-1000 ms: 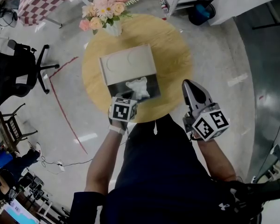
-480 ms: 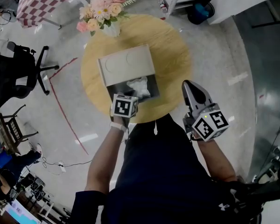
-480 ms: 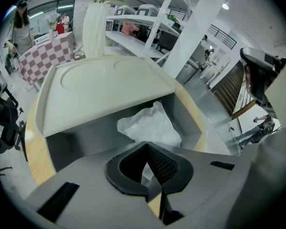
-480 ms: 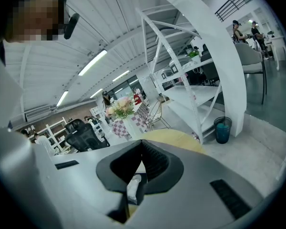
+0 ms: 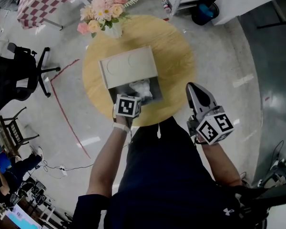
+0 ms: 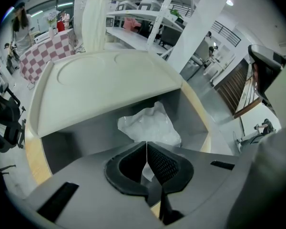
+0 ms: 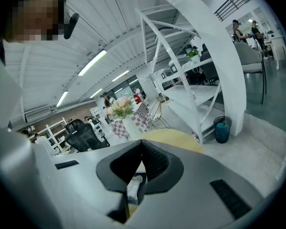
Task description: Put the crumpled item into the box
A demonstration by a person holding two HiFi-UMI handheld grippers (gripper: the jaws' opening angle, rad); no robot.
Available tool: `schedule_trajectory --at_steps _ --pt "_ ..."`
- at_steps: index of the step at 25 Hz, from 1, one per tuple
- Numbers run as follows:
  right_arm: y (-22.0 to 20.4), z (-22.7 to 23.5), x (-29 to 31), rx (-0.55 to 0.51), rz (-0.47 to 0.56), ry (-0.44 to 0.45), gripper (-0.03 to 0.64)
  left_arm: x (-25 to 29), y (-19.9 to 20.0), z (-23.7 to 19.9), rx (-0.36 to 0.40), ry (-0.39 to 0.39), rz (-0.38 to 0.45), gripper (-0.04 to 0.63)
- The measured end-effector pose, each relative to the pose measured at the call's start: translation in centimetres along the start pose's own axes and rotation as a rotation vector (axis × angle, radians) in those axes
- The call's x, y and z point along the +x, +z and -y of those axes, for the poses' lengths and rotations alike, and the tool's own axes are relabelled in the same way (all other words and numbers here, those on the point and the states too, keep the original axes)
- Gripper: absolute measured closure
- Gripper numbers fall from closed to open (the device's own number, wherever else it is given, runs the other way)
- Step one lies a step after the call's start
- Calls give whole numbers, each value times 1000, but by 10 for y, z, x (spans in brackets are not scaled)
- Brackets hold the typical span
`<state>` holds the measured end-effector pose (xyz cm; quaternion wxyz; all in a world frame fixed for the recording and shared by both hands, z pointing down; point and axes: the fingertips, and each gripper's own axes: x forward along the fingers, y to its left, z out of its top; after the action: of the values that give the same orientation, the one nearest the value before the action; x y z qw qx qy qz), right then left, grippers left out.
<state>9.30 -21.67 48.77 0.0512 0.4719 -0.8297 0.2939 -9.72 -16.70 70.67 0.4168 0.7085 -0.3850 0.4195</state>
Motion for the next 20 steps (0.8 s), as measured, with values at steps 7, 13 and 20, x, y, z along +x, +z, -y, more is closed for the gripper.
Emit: schedule_trajectory --at_steps 7,13,20 --pt "4 2 -2 -5 5 0 611 -1 0 0 -18 11 11 575" --pt "7 -3 -3 -10 9 10 611 -8 2 3 -20 15 33 512" --pt "7 -13 -7 -28 14 34 611 -40 9 14 -49 -17 142 505"
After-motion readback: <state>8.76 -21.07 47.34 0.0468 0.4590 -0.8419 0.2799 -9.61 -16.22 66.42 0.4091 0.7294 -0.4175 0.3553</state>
